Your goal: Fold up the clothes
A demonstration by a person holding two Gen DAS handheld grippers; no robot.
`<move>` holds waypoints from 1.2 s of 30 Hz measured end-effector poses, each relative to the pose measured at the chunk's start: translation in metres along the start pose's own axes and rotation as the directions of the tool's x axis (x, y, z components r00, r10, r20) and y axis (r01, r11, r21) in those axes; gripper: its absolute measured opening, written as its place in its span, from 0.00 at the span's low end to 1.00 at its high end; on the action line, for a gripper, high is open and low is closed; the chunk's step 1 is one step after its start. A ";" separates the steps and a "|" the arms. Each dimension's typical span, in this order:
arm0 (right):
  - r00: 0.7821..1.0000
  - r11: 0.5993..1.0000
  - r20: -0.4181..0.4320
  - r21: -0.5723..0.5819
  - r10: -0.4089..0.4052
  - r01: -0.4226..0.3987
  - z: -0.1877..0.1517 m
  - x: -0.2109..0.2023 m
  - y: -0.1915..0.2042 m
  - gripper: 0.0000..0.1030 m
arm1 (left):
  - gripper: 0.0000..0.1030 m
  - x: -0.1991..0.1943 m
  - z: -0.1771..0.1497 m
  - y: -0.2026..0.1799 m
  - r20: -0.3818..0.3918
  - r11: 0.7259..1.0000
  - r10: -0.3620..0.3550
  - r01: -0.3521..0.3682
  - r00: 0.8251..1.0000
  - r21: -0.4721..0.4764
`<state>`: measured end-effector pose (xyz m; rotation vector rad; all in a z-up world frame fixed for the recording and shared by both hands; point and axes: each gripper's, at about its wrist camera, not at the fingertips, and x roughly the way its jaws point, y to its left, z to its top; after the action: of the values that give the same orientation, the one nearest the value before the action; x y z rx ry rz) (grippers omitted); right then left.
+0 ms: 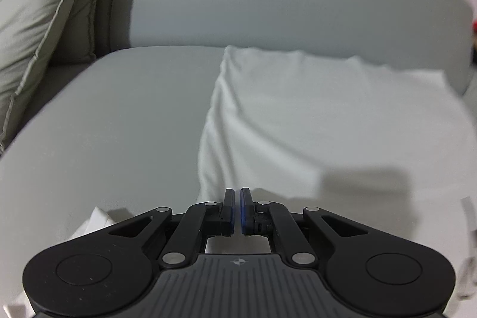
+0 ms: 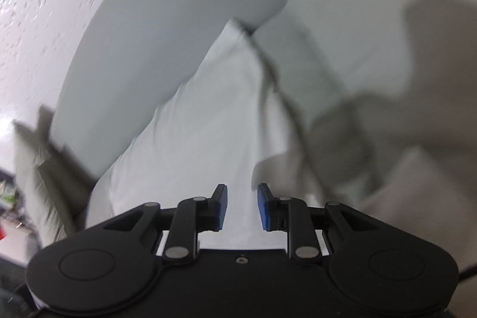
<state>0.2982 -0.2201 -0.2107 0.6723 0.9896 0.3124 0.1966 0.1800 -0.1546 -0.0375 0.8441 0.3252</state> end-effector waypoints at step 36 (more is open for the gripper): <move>0.967 0.979 0.184 -0.070 -0.176 0.192 -0.005 -0.042 0.032 0.14 | 0.11 -0.059 0.014 0.017 0.057 0.996 -0.093 0.092 0.994 0.014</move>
<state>0.2738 -0.2159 -0.1638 0.5146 0.8560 0.1287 0.1650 0.1821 -0.1004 -0.0566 0.7841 0.2335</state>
